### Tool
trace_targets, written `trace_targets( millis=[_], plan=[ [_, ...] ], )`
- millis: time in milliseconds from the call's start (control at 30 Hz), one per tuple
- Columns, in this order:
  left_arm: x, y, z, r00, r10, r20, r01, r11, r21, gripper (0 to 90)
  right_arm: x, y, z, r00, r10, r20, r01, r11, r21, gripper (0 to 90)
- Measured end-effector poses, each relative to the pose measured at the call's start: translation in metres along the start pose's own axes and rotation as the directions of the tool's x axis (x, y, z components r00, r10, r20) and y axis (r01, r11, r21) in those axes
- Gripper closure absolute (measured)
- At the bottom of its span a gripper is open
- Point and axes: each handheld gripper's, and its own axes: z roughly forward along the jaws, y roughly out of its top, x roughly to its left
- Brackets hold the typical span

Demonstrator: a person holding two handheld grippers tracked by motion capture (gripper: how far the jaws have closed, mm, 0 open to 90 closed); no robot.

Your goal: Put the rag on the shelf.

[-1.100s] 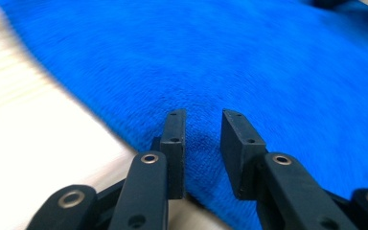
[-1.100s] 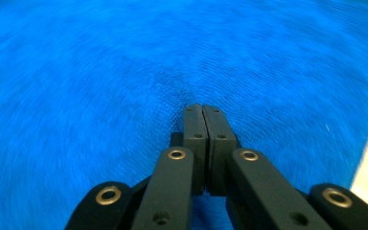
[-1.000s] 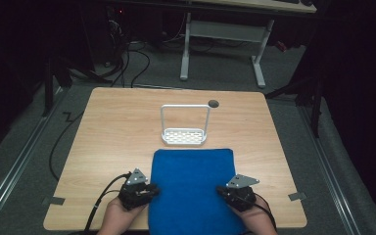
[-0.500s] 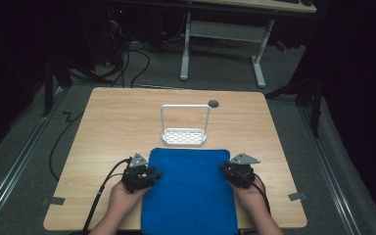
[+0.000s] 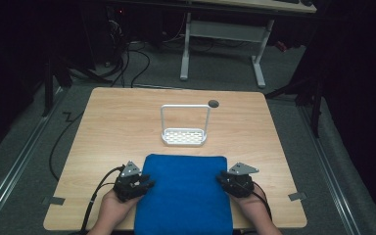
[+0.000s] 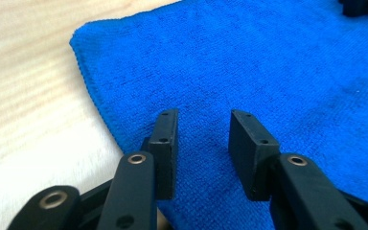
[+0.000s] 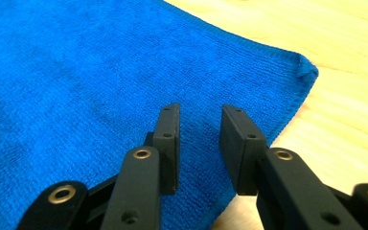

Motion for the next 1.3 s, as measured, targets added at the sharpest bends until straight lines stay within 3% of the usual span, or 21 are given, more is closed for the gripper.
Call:
trace_targets(
  millis=[100, 533, 633, 767, 867, 967, 1033, 1067, 1100, 1300],
  plan=[
    [-0.002, -0.004, -0.004, 1.0000, -0.009, 0.003, 0.009, 1.0000, 0.000, 64.0, 0.004, -0.002, -0.002, 0.9997, -0.017, -0.017, 0.017, 0.9999, 0.000, 69.1],
    [-0.015, -0.020, -0.019, 0.9998, 0.020, 0.006, -0.020, 0.9998, 0.003, 63.5, 0.015, -0.004, -0.008, 0.9980, -0.043, -0.046, 0.044, 0.9989, 0.018, 66.4],
    [-0.014, -0.020, -0.019, 0.9993, 0.033, 0.015, -0.033, 0.9994, 0.003, 61.3, 0.016, -0.004, -0.007, 0.9978, -0.046, -0.048, 0.047, 0.9987, 0.020, 66.3],
    [-0.013, -0.019, -0.017, 0.9988, 0.049, -0.006, -0.049, 0.9988, -0.006, 56.1, 0.015, -0.004, -0.007, 0.9975, -0.047, -0.054, 0.047, 0.9987, 0.016, 65.9],
    [-0.008, -0.014, -0.019, 0.9977, 0.049, -0.048, -0.050, 0.9983, -0.030, 53.8, 0.015, -0.004, -0.007, 0.9974, -0.046, -0.055, 0.047, 0.9987, 0.020, 65.9],
    [0.007, -0.009, -0.025, 0.9984, -0.002, -0.057, -0.003, 0.9963, -0.086, 53.7, 0.014, -0.003, -0.007, 0.9973, -0.046, -0.058, 0.047, 0.9987, 0.019, 65.8],
    [0.017, -0.005, -0.025, 0.9962, -0.031, -0.081, 0.023, 0.9953, -0.094, 53.8, 0.014, -0.003, -0.007, 0.9970, -0.046, -0.062, 0.048, 0.9986, 0.021, 65.9],
    [0.026, -0.002, -0.024, 0.9945, -0.074, -0.074, 0.065, 0.9918, -0.110, 53.4, 0.014, -0.003, -0.007, 0.9969, -0.048, -0.062, 0.049, 0.9986, 0.020, 65.9],
    [0.029, -0.001, -0.023, 0.9934, -0.086, -0.076, 0.077, 0.9904, -0.114, 53.8, 0.014, -0.003, -0.007, 0.9968, -0.047, -0.064, 0.048, 0.9987, 0.017, 65.8],
    [0.038, 0.016, 0.002, 0.9902, -0.070, -0.121, 0.063, 0.9963, -0.058, 57.8, 0.012, -0.003, -0.007, 0.9966, -0.042, -0.071, 0.043, 0.9989, 0.018, 65.8]
  ],
)
